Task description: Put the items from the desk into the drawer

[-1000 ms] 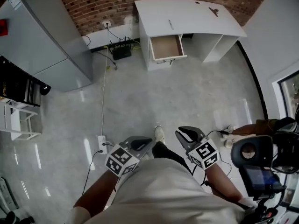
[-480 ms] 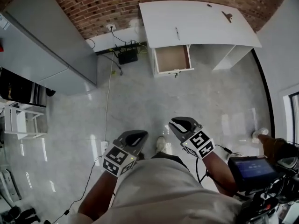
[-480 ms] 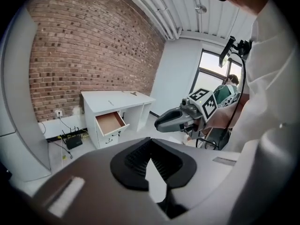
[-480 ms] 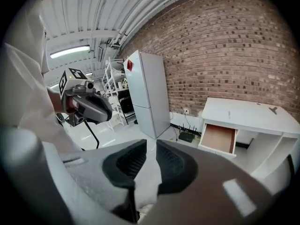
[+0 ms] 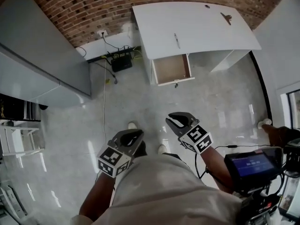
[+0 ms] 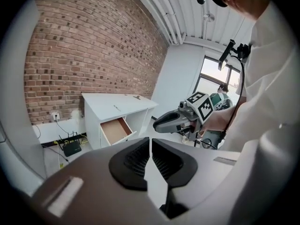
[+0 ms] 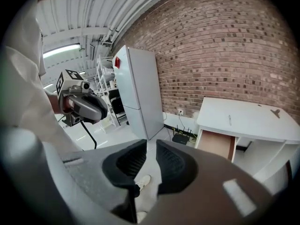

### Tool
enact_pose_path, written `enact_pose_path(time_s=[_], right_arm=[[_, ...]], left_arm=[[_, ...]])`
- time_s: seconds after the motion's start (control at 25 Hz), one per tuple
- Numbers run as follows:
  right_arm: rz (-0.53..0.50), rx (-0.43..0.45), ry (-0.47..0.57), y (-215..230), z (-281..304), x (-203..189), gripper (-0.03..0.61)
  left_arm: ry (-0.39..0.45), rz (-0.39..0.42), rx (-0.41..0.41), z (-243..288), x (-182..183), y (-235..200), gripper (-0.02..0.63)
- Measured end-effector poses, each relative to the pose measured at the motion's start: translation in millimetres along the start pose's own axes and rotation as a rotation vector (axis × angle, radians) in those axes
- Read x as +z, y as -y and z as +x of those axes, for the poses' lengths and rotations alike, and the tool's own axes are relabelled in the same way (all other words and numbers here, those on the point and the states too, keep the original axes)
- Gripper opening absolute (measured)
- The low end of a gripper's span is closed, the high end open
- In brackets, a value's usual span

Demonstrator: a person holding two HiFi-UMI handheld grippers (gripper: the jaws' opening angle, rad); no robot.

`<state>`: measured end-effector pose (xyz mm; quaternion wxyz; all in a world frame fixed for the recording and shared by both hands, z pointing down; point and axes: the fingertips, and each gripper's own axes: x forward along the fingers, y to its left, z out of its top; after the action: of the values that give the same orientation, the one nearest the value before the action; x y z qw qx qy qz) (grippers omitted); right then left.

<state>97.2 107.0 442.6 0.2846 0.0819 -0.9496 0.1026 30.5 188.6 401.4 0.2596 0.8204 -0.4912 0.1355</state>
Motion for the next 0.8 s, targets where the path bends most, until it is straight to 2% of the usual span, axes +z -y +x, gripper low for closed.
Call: enact_pose_path(time_s=[0.4,0.6,0.8], right_arm=[[0.168,-0.223,0.055,87.7,74.0,84.6,0.051],[0.204,-0.28,0.031,138.2,104.7,101.2,0.051],[0.212,-0.315,-0.012,223.4,124.4,99.7,0.051]], left_arm=[[-0.039,0.068,-0.28,12.7,64.0,-115.6,0.008],[-0.073,0.034,-0.303,21.9,70.2,-164.1,0.008],[-0.103,0.004,-0.283,54.6,83.7,-190.9,0.008]])
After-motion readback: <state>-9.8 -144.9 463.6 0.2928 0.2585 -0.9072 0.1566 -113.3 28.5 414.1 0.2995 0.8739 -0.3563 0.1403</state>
